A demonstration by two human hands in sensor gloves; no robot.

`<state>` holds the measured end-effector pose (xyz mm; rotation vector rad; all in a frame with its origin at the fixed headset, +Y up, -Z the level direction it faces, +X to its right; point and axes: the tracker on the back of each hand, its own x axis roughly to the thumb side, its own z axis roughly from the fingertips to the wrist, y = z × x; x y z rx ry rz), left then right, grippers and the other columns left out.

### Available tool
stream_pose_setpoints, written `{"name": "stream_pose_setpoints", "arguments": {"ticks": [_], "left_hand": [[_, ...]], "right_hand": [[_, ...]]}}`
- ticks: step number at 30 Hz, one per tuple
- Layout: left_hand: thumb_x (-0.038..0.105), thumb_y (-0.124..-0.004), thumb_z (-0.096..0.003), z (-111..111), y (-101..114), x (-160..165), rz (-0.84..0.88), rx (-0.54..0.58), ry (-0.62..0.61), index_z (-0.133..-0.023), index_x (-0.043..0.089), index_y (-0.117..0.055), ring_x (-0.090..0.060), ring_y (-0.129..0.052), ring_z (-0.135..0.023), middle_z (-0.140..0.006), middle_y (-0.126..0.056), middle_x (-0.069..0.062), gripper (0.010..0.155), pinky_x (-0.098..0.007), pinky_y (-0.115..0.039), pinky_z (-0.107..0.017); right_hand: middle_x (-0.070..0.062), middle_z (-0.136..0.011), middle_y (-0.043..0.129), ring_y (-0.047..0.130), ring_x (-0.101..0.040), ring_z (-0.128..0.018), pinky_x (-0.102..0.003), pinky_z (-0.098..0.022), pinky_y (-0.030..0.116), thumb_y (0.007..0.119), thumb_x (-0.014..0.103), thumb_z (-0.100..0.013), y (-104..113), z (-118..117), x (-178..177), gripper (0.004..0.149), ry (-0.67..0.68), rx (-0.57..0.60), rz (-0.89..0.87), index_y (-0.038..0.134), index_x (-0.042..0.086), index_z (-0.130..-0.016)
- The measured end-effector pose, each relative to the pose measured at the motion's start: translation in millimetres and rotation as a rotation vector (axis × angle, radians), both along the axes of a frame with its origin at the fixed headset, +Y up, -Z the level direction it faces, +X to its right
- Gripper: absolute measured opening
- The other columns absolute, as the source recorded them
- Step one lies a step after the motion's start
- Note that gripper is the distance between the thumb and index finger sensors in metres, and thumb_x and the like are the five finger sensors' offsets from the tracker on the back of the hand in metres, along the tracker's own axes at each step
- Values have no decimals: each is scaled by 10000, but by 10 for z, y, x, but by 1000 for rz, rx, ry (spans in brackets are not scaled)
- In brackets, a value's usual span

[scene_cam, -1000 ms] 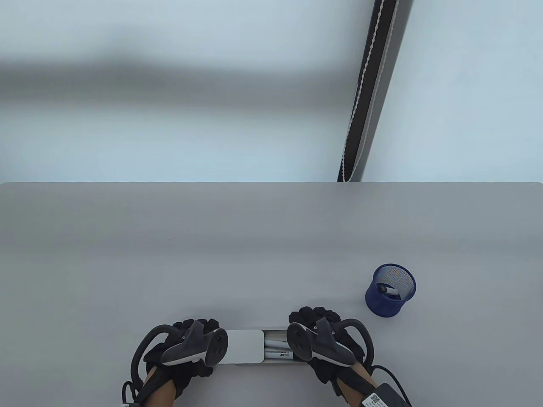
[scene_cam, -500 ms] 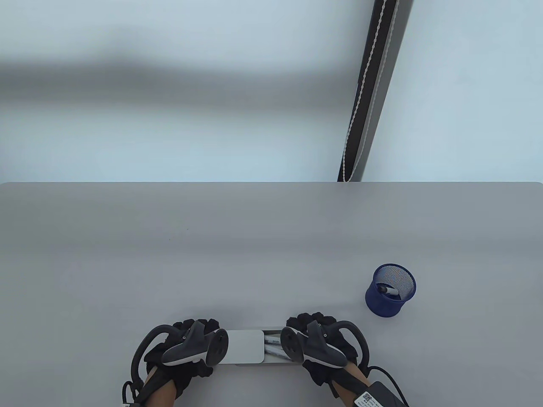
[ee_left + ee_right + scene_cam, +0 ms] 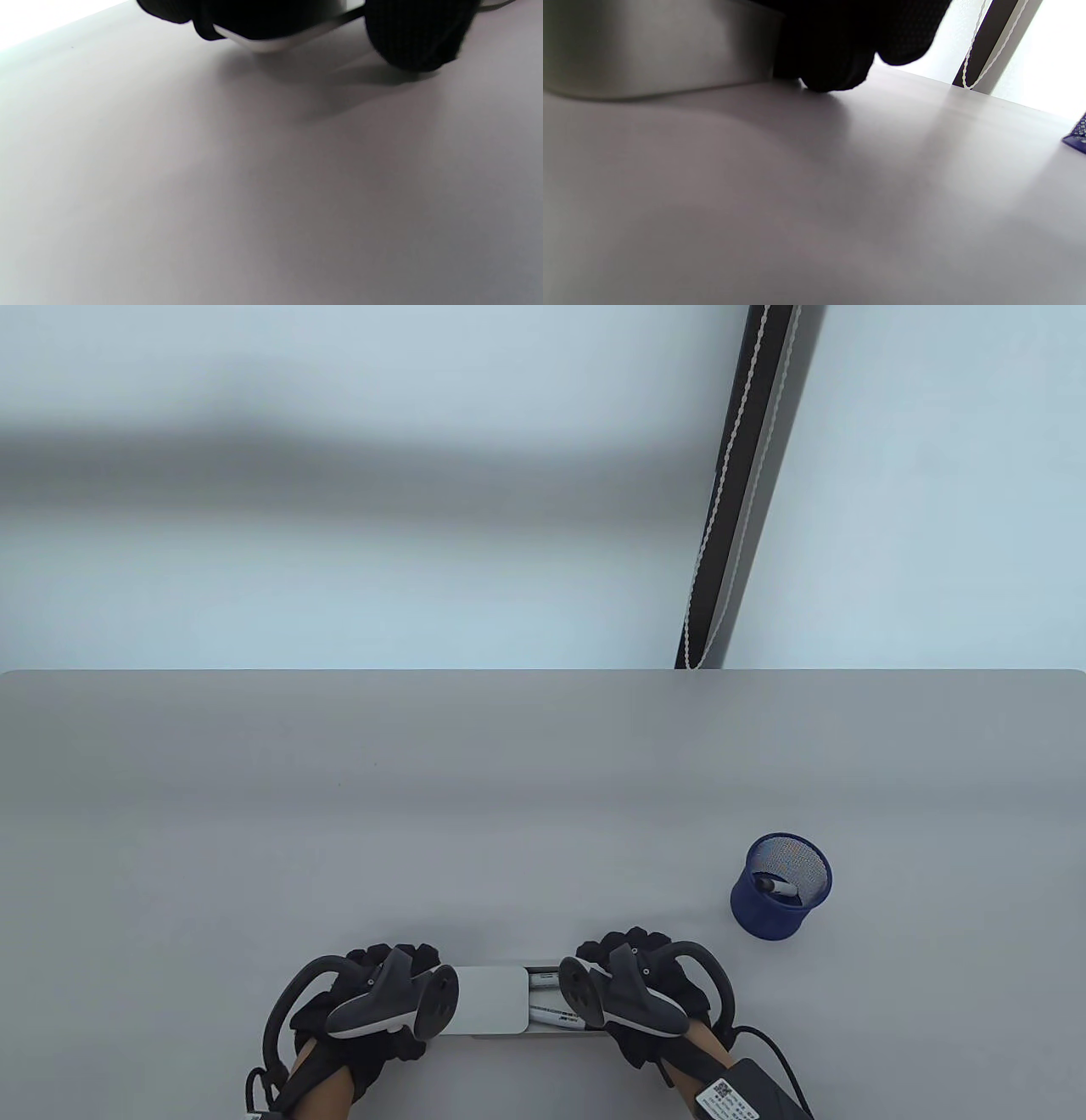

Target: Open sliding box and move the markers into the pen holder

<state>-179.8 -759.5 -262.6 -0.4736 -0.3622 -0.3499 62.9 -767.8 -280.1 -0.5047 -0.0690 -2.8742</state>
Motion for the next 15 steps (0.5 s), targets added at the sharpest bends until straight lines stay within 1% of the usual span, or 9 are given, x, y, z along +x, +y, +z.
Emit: {"name": "stream_pose_setpoints", "arguments": {"ticks": [5,13,15], "left_hand": [[650,-666,-417,1,1,5,-3,2,-1,-1080,306,-304,-226,-610,-1080,-1171,-467,20,830,-406,-604,-835],[649,-668,-416,2,1,17,-10,4,-6,-1080,305,-304,-228,-614,-1077,-1170,-470,17,832,-407,-607,-833],[649,-668,-416,3,1,19,-10,4,-6,-1080,303,-305,-229,-615,-1077,-1170,-470,16,832,-407,-607,-833]], "right_hand": [[27,-783,819,913,-164,-611,-354,-514,804,1033,73,-138,1,-9,-19,811,23,-9,21,684,367,-808],[10,-758,836,934,-160,-576,-345,-488,831,1054,35,-59,10,-20,-41,875,76,9,49,691,340,-795],[8,-760,837,938,-156,-576,-343,-489,836,1053,42,-35,12,-4,-56,895,88,22,71,687,332,-798]]}}
